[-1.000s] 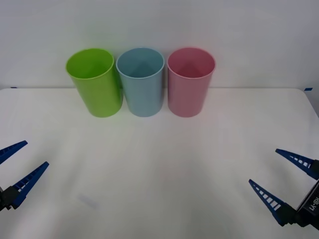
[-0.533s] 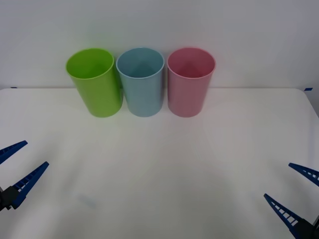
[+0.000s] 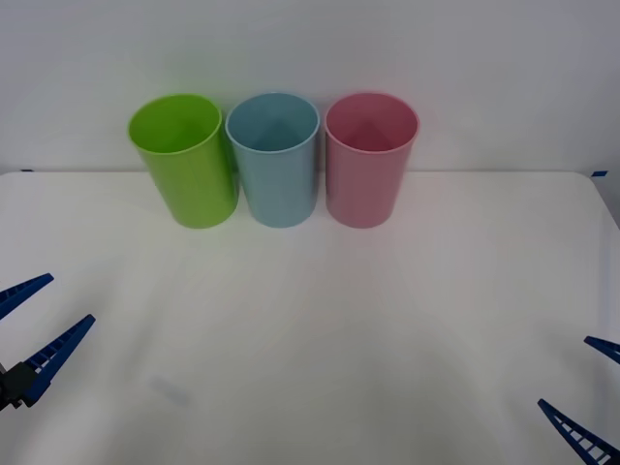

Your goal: Grasp the object on the table and drop it into the matching bin: aluminum can to the light blue bin, PET bottle to the pink bin.

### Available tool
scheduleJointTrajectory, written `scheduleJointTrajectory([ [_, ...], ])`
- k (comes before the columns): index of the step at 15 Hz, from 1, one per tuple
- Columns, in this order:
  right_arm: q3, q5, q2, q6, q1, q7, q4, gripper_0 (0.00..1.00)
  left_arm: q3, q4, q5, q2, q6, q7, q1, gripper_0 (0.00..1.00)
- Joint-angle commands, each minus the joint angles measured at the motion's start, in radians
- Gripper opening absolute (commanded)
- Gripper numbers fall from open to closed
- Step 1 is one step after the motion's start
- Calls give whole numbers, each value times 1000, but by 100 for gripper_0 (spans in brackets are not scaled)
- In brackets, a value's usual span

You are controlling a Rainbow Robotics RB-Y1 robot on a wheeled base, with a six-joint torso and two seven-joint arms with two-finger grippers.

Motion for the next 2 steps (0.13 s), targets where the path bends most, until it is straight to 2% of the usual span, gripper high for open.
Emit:
scheduleJointTrajectory([
  [1, 0, -1, 0, -3, 2, -2, -1, 100, 0, 0, 0, 0, 0, 0, 0, 100],
  [2, 0, -1, 0, -3, 2, -2, -1, 100, 0, 0, 0, 0, 0, 0, 0, 100],
])
